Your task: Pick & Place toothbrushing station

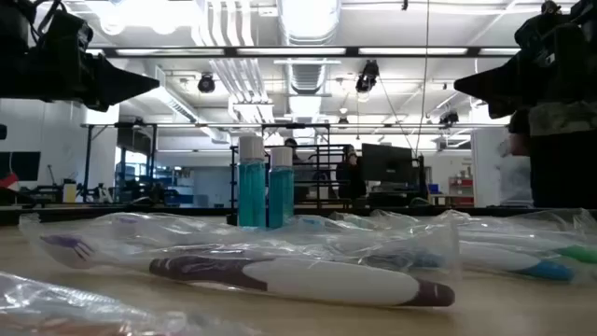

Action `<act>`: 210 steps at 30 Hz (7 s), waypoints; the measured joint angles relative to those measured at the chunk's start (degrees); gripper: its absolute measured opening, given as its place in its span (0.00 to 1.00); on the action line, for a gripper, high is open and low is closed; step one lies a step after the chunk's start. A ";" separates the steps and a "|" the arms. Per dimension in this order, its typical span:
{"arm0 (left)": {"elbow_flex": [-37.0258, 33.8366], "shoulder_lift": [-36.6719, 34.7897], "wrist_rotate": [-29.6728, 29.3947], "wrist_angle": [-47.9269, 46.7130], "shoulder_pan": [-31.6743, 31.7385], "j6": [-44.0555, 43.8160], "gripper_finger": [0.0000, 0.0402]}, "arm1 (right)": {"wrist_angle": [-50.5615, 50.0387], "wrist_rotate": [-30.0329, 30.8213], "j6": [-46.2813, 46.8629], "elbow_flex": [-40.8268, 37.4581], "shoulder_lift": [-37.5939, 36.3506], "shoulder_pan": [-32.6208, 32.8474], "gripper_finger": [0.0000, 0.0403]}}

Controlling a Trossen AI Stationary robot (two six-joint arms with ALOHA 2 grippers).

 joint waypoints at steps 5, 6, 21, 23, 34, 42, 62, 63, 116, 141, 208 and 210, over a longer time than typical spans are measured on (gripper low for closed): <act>0.00 0.00 0.00 -0.02 0.00 -0.29 0.01 | 0.05 0.00 -0.64 0.00 0.00 0.00 0.02; 0.00 0.00 0.01 -0.01 0.00 -0.29 0.01 | 0.05 0.00 -0.64 0.00 0.00 0.00 0.02; 0.01 -0.02 0.55 -0.67 0.00 -1.16 0.01 | -0.05 0.11 -0.90 0.00 0.00 0.00 0.02; 0.01 -0.02 0.52 -1.07 0.00 -1.16 0.01 | -0.12 0.10 -1.74 0.01 0.00 0.02 0.02; 0.00 -0.02 0.48 -1.53 0.00 -1.45 0.01 | -0.72 0.18 -0.11 2.50 3.60 0.00 0.02; 0.00 -0.02 0.46 -1.53 0.00 -1.47 0.01 | -12.45 0.33 -1.55 21.95 24.46 0.00 0.02; 0.13 0.24 0.53 -3.48 -0.02 -2.06 0.01 | -67.88 -9.94 -31.30 97.55 85.37 0.51 0.26; 0.13 0.30 0.55 -3.54 -0.02 -2.10 0.01 | -69.62 -9.94 -33.09 100.29 87.70 0.71 0.29; 0.02 0.70 0.44 -2.51 -0.02 -5.03 0.01 | -68.28 -15.94 -51.22 108.68 112.85 6.85 0.50; 0.02 0.70 0.44 -2.23 -0.02 -4.99 0.01 | -64.13 -15.95 -49.66 104.24 112.85 5.50 0.48; 0.16 0.79 0.47 -3.93 -0.02 -10.19 0.01 | -16.76 -26.20 6.77 44.71 29.81 -14.08 0.22; 0.15 0.79 0.46 -3.93 -0.02 -10.19 0.01 | -13.03 -24.40 9.20 39.78 26.72 -14.10 0.22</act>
